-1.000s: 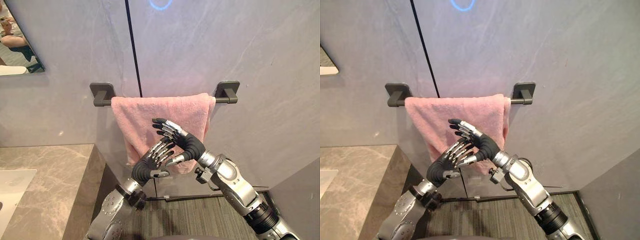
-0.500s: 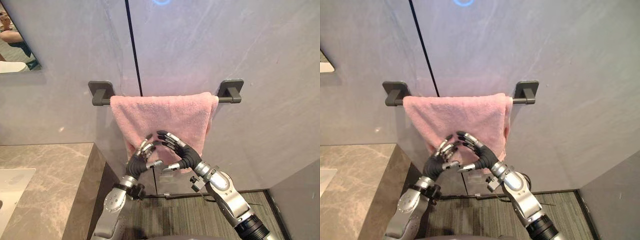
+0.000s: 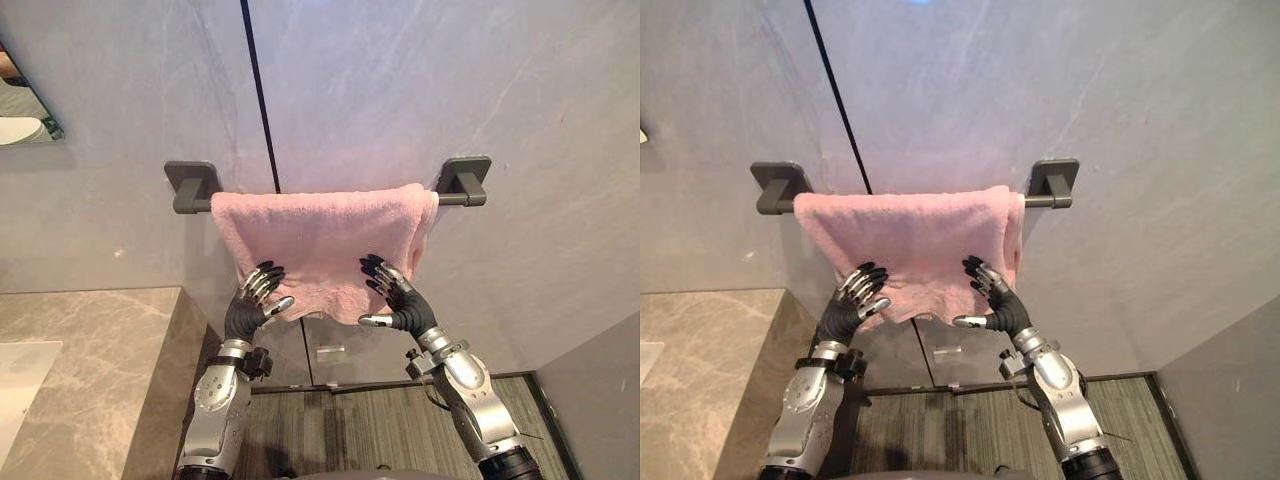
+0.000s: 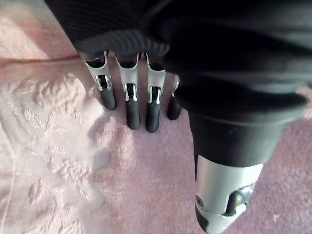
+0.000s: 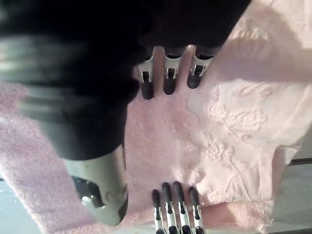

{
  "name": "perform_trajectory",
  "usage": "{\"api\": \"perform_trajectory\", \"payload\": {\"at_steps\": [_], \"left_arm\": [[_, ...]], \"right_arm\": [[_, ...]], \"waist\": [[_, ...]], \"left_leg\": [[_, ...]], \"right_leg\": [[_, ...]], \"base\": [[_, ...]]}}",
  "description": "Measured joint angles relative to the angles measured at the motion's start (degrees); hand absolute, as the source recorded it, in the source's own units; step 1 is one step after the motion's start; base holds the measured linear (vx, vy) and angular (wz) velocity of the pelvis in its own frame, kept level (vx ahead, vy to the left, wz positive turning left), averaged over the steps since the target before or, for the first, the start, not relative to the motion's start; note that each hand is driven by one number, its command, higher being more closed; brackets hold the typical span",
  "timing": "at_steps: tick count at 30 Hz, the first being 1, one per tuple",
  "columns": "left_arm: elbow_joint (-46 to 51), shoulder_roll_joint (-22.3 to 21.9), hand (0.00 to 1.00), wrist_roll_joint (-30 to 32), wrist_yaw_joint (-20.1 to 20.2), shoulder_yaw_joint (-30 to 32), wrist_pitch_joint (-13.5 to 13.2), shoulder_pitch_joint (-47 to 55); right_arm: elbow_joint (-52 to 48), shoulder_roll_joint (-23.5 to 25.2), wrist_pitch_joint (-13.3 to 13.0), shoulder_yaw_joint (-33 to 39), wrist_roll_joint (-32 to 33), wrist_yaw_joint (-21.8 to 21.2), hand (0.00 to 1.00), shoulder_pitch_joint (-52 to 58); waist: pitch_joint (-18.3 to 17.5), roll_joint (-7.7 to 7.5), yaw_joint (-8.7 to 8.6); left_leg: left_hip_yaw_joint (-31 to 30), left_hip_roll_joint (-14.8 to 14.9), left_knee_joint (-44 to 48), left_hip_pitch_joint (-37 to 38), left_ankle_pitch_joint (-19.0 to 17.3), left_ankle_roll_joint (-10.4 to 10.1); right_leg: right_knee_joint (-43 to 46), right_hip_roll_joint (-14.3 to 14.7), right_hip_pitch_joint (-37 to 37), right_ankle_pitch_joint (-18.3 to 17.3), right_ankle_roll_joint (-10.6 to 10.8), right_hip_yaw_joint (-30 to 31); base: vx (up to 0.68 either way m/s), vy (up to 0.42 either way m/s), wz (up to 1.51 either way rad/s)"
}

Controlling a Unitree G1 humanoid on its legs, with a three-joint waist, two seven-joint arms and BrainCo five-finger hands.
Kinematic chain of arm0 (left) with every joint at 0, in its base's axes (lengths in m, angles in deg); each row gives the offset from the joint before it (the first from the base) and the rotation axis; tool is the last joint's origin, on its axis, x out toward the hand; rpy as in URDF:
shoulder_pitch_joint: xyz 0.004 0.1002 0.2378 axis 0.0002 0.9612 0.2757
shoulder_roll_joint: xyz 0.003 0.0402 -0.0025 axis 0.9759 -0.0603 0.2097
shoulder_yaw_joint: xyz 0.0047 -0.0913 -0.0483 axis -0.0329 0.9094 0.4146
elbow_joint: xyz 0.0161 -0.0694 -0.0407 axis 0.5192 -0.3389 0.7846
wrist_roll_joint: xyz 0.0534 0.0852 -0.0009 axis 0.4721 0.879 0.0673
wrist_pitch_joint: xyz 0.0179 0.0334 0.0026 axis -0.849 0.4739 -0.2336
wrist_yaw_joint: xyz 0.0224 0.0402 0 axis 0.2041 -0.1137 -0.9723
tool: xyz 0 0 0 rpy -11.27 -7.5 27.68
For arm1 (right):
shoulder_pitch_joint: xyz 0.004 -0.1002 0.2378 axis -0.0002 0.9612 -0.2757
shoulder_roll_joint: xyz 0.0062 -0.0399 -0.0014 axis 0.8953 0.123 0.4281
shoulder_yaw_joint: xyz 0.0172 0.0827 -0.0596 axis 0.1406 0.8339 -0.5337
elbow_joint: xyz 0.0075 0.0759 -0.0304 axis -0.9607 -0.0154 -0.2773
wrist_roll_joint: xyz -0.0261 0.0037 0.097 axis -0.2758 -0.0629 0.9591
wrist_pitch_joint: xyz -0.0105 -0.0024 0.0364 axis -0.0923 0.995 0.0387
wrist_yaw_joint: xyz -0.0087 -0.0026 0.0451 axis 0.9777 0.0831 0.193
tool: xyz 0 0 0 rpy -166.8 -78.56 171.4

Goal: Organize washtable

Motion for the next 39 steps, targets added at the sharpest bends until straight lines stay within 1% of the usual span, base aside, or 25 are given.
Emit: {"api": "perform_trajectory", "payload": {"at_steps": [4,6,11,16,20,25,28,31,35,37,39], "left_arm": [[-0.29,-0.69,0.0,0.83,-0.85,0.93,0.0,0.0],[-0.29,-1.14,0.0,0.84,-0.92,1.98,0.0,0.01],[-0.29,-1.42,0.0,0.85,-0.94,4.39,0.0,0.1],[-0.27,-2.99,0.0,0.87,-1.02,6.88,0.0,0.65],[0.06,-3.46,0.0,0.75,-0.98,8.67,-0.01,1.5],[2.66,-4.62,0.0,0.58,-0.91,11.19,-0.06,4.67],[3.83,-5.38,0.0,-0.19,-0.84,12.59,-0.08,6.62],[4.99,-5.49,0.0,-0.66,-0.81,13.48,-0.09,8.5],[5.47,-5.78,0.0,-1.16,-0.46,13.67,-0.09,11.61],[5.49,-7.21,0.0,-1.62,0.69,14.79,-0.08,13.07],[5.49,-7.74,0.0,-2.65,0.85,14.93,-0.05,14.25]], "right_arm": [[-0.5,0.62,0.0,1.94,0.39,0.22,0.0,0.5],[-1.09,1.07,-0.05,3.27,0.43,1.02,0.0,1.14],[-1.26,2.35,-0.1,8.02,0.67,1.28,0.0,2.61],[-5.25,3.4,-0.25,12.17,1.82,2.53,0.0,5.67],[-6.17,4.75,-0.42,15.42,2.34,3.19,0.0,6.68],[-10.15,5.87,-0.47,19.54,2.31,3.72,0.0,10.16],[-10.54,7.3,-0.86,22.1,2.3,4.01,0.0,11.52],[-10.54,8.18,-1.42,24.07,2.21,5.38,0.0,13.59],[-10.54,8.94,-1.51,25.6,1.52,6.26,0.0,15.26],[-10.53,9.04,-1.51,26.18,0.15,6.82,0.0,16.3],[-10.5,9.11,-1.51,26.17,-0.91,7.4,0.0,17.12]], "waist": [[0.0,0.0,0.0],[-0.01,-0.01,0.0],[-0.02,-0.01,-0.04],[-0.04,0.01,-0.03],[-0.07,0.01,-0.15],[-0.11,0.07,-0.12],[-0.16,0.07,-0.14],[-0.32,0.17,-0.09],[-0.8,0.31,-0.03],[-0.9,0.29,0.02],[-1.0,0.28,0.05]], "left_leg": [[-0.01,-0.01,0.0,-0.04,-0.02,0.0],[-0.02,0.0,0.0,-0.07,-0.03,0.0],[-0.08,-0.01,0.0,-0.08,-0.03,0.01],[-0.31,-0.01,0.0,-0.26,-0.04,0.01],[-0.39,-0.01,0.0,-0.37,-0.04,0.0],[-0.67,-0.01,0.0,-0.65,-0.09,-0.04],[-0.92,-0.01,0.0,-0.84,-0.09,-0.04],[-1.17,-0.01,0.0,-1.14,-0.09,-0.04],[-1.09,0.04,0.0,-1.24,-0.3,-0.16],[-0.88,0.11,0.0,-1.23,-0.44,-0.17],[-0.69,0.22,0.0,-1.2,-0.54,-0.16]], "right_leg": [[-0.07,0.0,-0.01,0.0,0.0,-0.03],[-0.09,0.01,-0.02,0.0,0.0,-0.04],[-0.09,-0.01,-0.01,0.0,0.0,-0.09],[-0.21,-0.03,-0.01,-0.01,0.0,-0.32],[-0.33,-0.03,0.0,-0.01,0.0,-0.42],[-0.61,-0.04,0.01,-0.01,0.01,-0.75],[-0.76,-0.05,0.02,-0.01,0.01,-1.04],[-0.88,-0.06,-0.06,-0.01,0.0,-1.3],[-0.92,-0.04,-0.18,-0.06,0.02,-1.28],[-0.91,-0.03,-0.24,-0.12,0.05,-1.21],[-0.87,-0.04,-0.28,-0.21,0.06,-1.17]], "base": [[0.0,0.0,0.0],[0.0,0.0,0.0],[0.0,0.0,0.0],[0.0,0.0,0.0],[0.0,0.0,0.0],[0.0,-0.009,0.02],[0.0,-0.003,0.04],[-0.01,-0.011,0.05],[0.0,0.0,0.0],[-0.01,-0.015,-0.03],[0.0,-0.005,-0.02]]}}
